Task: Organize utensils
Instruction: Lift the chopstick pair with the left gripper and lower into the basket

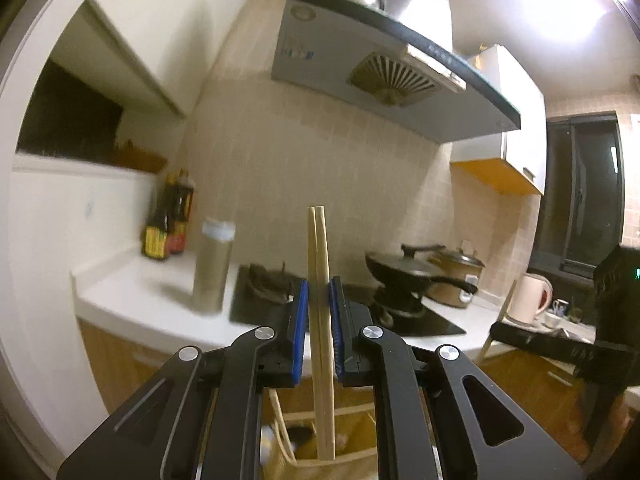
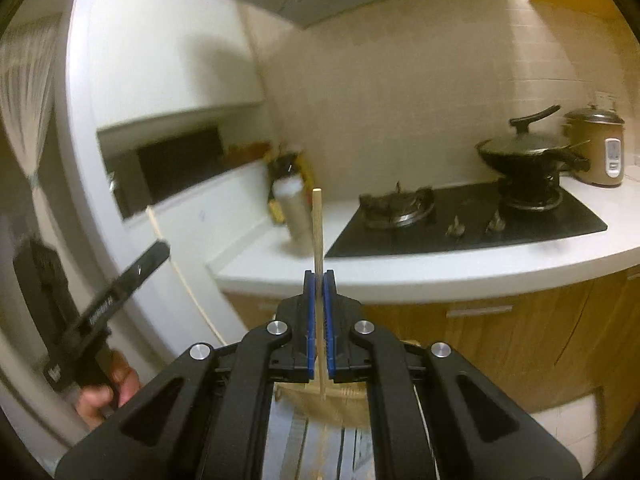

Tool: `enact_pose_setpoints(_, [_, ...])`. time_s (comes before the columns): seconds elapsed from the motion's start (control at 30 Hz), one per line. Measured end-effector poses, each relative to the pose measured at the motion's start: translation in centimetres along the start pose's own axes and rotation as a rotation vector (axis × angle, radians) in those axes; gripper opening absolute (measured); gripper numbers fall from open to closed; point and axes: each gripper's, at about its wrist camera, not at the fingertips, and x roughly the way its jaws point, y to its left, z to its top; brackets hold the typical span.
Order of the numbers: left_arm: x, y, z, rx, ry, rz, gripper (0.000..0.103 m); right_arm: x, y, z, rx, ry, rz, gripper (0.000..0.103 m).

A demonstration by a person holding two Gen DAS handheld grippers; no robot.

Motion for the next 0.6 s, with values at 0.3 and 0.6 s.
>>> enact_pose_setpoints(0.3, [4.4,1.0,-2.8,0.02,0.002,-0.032,0.009,4.4,-2.1,-2.0,-0.102,-0.057,-0.2,0.003])
enact_pose_setpoints(0.6, [7.2,2.4,-6.9,0.043,0.053,0.012,0.009,7.5,-3.9,-5.0,-0.117,-0.036,-0.228,0.003])
